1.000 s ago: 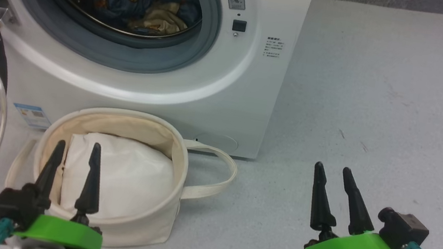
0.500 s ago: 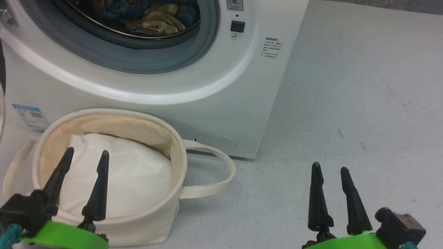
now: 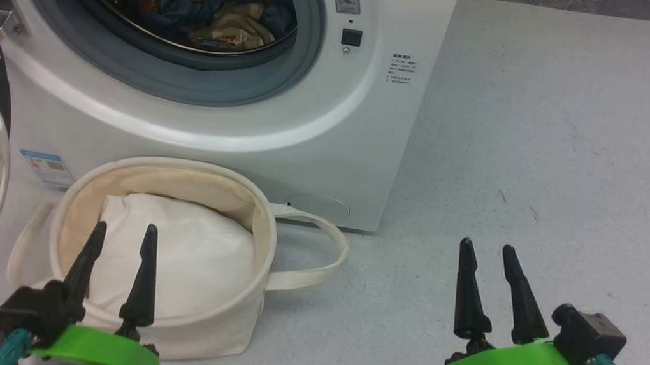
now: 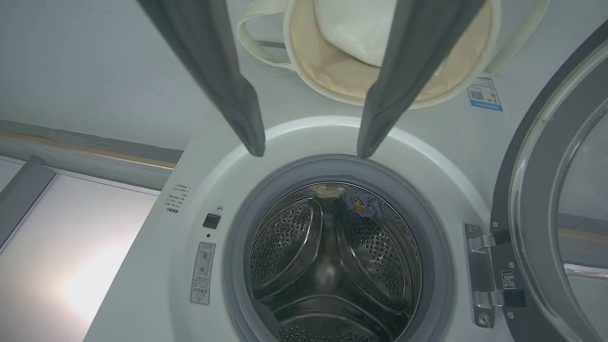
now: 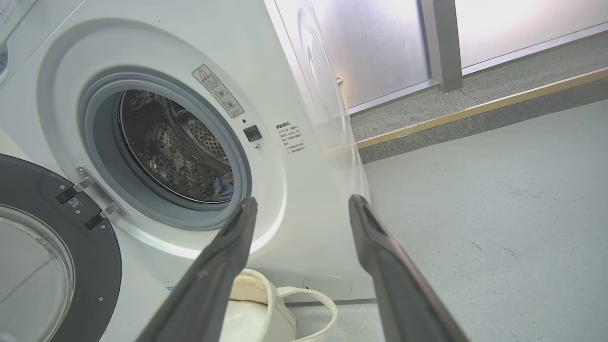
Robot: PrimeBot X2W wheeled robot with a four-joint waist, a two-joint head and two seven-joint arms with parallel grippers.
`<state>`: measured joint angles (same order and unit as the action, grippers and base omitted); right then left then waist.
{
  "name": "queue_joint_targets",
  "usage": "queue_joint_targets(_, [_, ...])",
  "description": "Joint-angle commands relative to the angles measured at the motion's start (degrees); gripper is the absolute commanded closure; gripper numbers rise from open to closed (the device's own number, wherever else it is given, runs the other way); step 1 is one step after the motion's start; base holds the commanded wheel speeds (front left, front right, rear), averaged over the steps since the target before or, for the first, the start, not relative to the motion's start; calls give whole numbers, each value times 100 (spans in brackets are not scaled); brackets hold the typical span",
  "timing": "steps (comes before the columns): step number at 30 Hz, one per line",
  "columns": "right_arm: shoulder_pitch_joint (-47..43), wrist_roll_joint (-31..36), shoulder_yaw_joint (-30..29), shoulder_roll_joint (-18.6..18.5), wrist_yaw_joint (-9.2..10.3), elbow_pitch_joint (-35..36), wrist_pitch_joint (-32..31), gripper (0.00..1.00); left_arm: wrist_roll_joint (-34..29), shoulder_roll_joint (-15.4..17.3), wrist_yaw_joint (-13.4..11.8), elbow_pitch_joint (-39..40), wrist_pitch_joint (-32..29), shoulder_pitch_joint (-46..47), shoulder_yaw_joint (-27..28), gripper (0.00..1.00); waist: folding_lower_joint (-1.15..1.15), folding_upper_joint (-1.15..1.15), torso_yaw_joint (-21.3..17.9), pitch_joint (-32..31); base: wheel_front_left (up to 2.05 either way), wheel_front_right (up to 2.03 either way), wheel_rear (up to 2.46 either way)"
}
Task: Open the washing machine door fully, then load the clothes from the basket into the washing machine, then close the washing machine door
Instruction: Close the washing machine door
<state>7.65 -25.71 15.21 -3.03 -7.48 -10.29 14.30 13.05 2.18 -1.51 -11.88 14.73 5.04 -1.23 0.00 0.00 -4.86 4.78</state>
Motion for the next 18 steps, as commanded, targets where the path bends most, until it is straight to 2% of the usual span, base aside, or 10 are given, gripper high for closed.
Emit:
queue_joint_targets(1, [27,39,105,15,-1,166,70,0,56,70,-14,137,27,204,161,0,0,0,5,4,0,0,0])
queue_joint_targets(5, [19,29,115,15,-1,137,70,0,121,70,67,45,27,224,134,0,0,0,13,26,-9,5,4])
queue_joint_targets(9, [13,31,106,15,-1,110,70,0,131,70,70,15,27,291,95,0,0,0,23,48,-85,32,53])
queue_joint_targets(18, [24,18,98,15,-1,75,70,0,142,70,89,11,27,343,183,0,0,0,23,51,-190,105,84])
